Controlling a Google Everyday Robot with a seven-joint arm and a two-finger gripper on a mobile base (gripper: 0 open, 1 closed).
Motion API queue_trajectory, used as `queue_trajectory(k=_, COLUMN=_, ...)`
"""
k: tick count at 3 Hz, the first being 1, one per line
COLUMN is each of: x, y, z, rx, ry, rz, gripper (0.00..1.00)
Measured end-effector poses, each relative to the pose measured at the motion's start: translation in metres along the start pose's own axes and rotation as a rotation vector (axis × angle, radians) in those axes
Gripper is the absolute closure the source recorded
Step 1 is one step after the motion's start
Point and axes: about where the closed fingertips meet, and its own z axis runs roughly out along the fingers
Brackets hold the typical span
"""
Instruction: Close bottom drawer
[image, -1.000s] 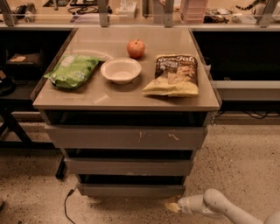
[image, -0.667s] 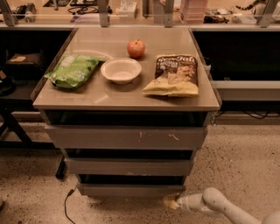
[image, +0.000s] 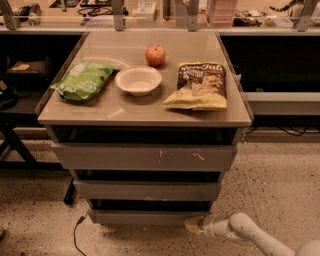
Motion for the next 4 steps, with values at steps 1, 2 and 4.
queue_trajectory(k=1, x=-0.012, y=-0.009, z=0.004, rx=0.013, ry=-0.011, rz=-0.021, gripper=1.0)
queue_trajectory(k=2, x=-0.031, y=-0.027, z=0.008, rx=0.039, ry=-0.026, rz=-0.05, gripper=1.0)
queue_trajectory(k=4, x=-0.03, y=-0.025, z=0.007, rx=0.039, ry=-0.026, rz=-0.05, gripper=1.0)
